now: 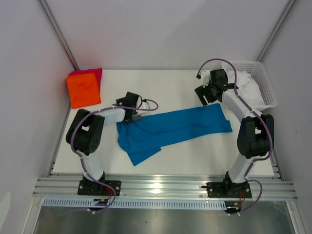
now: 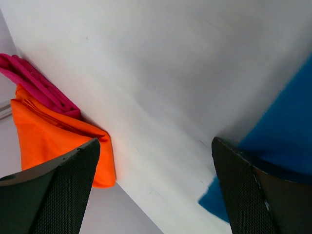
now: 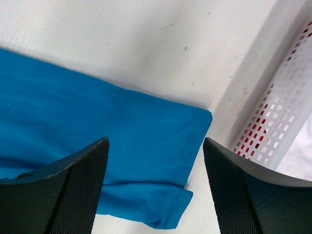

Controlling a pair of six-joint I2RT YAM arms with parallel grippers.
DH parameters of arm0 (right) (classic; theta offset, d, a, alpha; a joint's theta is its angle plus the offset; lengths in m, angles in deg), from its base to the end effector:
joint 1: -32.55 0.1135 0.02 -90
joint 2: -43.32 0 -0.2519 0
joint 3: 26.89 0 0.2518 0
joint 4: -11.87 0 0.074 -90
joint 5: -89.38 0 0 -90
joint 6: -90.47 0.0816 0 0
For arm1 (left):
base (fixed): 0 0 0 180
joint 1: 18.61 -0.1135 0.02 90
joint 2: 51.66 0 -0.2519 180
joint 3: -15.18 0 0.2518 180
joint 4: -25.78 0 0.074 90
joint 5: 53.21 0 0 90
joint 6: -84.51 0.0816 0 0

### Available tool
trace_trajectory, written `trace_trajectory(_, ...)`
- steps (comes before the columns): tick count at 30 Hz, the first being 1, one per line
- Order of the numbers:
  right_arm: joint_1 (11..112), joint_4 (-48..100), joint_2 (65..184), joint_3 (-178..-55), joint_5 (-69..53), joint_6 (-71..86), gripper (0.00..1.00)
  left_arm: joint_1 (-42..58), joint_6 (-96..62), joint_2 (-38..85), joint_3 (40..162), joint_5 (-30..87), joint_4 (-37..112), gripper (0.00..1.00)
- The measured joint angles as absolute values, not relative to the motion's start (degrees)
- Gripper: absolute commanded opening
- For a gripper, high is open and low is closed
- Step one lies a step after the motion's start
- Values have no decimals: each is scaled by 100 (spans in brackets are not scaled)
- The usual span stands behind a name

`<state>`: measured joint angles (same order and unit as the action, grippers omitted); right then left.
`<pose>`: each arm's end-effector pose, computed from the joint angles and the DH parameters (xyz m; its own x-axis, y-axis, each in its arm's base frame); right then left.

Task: Fold and stack the t-shirts
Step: Fold the tshirt

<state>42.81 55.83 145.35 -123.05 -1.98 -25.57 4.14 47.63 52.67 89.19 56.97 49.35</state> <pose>0.4162 0.0773 0.2152 -0.5908 -0.5529 -0.5875 -0.5036 0.8217 -0.2669 0.3691 -0.1243 0.1088 -0.3068 0.9428 -0.1308 0.7013 0.3168 0.6387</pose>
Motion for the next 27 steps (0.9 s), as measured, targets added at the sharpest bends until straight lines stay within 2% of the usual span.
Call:
trace_trajectory(8, 4272, 5588, 14520, -12163, -216, -2540, 80, -63, 4846, 5685, 9535, 5535, 5075, 97)
trace_trajectory(13, 4259, 5590, 14520, -12115, -268, -2490, 80, -229, 4383, 5486, 10043, 4694, 6106, 96)
trace_trajectory(19, 4261, 5588, 14520, -12115, -270, -2457, 80, -137, 4147, 4662, 10206, 3212, 7099, 95)
trace_trajectory(22, 4261, 5588, 14520, -12115, -270, -2455, 80, -6, 4293, 4246, 9614, 2945, 6738, 99)
trace_trajectory(27, 4283, 5586, 14520, -12117, -268, -2435, 80, 466, 4966, 4030, 8045, 3079, 5829, 99)
